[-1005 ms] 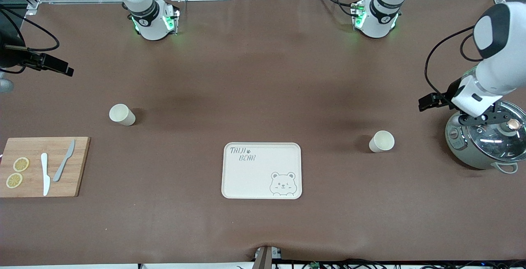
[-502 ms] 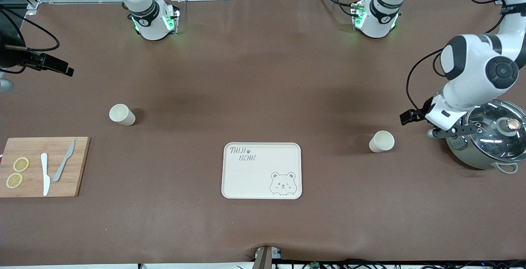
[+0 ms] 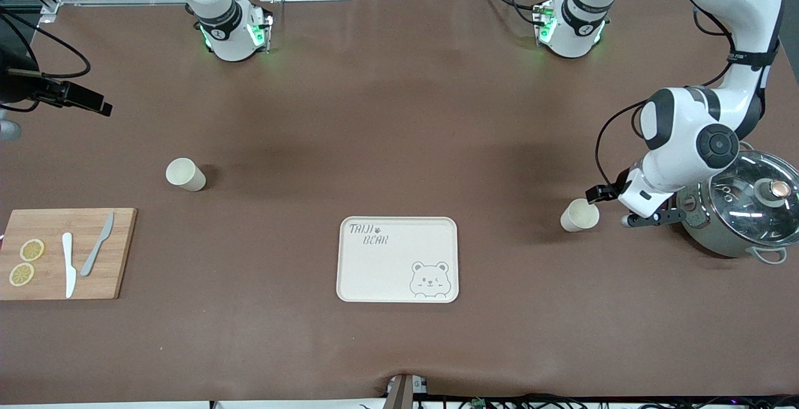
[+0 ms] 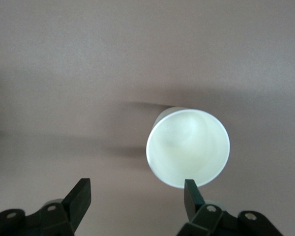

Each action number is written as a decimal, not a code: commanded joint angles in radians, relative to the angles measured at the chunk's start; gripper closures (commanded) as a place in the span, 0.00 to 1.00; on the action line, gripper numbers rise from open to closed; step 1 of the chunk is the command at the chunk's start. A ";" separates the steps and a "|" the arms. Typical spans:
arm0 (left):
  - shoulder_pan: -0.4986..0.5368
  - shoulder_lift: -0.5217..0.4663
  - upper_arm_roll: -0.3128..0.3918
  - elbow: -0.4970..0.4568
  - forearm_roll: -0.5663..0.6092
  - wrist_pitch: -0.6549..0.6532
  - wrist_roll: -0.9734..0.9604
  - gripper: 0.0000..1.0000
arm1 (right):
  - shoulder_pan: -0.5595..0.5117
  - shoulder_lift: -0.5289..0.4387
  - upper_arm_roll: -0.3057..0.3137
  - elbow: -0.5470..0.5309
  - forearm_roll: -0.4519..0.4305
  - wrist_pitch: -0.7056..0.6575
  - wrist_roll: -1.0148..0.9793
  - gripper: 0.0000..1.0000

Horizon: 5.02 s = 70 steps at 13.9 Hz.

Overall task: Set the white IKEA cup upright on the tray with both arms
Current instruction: 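Close the left gripper around the white paper cup, then carry the cup with the left gripper and lower it onto the tray, then release the cup and withdraw the left gripper while the right gripper grasps the other cup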

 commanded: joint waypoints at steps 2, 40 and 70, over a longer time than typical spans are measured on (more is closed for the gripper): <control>0.004 0.070 -0.003 0.052 -0.027 0.039 -0.012 0.25 | -0.025 -0.005 0.013 -0.003 0.024 -0.005 0.009 0.00; -0.464 0.468 0.005 0.726 -0.094 -0.080 -0.953 1.00 | -0.125 0.242 0.010 0.132 0.011 -0.002 -0.084 0.00; -0.289 0.161 0.008 0.712 0.041 -0.356 -0.773 0.00 | -0.151 0.222 0.019 -0.702 0.037 0.886 -0.120 1.00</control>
